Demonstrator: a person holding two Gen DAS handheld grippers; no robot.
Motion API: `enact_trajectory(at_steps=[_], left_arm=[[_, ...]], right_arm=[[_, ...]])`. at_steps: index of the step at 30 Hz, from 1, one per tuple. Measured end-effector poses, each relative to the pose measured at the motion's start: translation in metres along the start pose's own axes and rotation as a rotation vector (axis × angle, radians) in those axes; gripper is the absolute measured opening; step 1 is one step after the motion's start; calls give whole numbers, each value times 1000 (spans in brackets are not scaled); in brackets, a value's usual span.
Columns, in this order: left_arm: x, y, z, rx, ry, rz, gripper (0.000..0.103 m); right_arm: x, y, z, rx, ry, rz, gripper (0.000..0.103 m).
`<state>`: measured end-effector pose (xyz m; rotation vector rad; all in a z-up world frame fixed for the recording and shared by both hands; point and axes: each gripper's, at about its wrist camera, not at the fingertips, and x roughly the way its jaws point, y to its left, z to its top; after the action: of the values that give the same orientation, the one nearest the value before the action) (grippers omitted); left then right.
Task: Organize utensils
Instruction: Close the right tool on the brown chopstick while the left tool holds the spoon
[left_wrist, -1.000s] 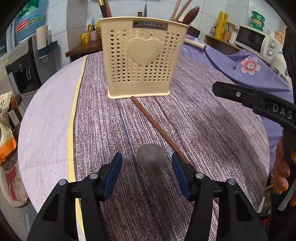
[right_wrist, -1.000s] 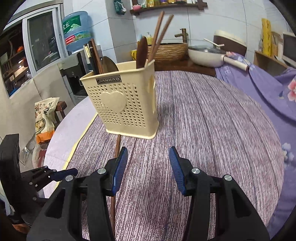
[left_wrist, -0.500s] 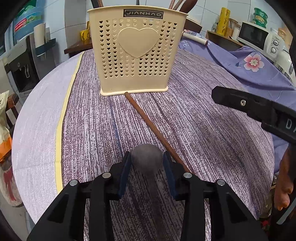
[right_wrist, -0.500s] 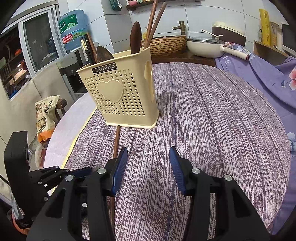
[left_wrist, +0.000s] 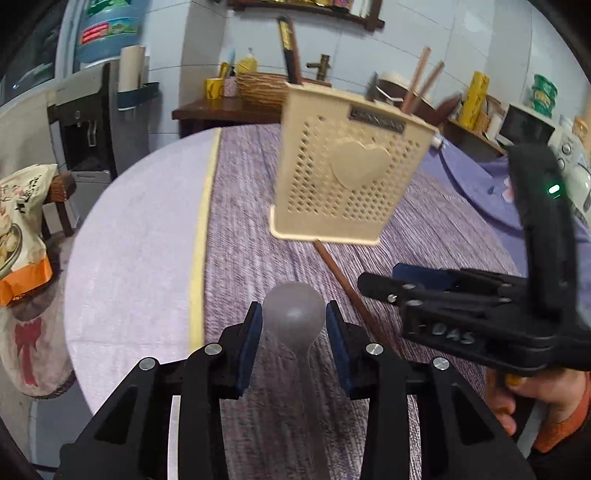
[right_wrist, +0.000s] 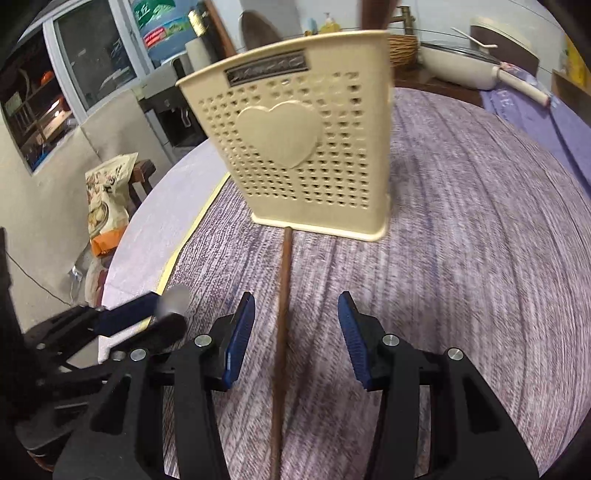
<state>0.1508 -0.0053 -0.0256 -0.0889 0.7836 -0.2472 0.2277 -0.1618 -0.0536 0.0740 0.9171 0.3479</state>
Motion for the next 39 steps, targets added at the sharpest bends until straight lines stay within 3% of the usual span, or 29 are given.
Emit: enact_trajectory(at_steps=[4,12,18,24,39], left_arm=[[-6,11,5,-22,-21,10,35],[-9,16,8,-27,-32,3,35],[-9,19,11,-34,-38,5,35],[-10,18,10,-33,-42,4,35],[-18,9,13,-7,-64,-3,35]], right_arm=[[25,11,10,-31,28,-34,45],[57,23,21,-64,61,-79,31],[61,25,25,-79,53,-89,23],[61,27,24,-115,49,-112,8],[7,18,14,-70,-51,-29,8]])
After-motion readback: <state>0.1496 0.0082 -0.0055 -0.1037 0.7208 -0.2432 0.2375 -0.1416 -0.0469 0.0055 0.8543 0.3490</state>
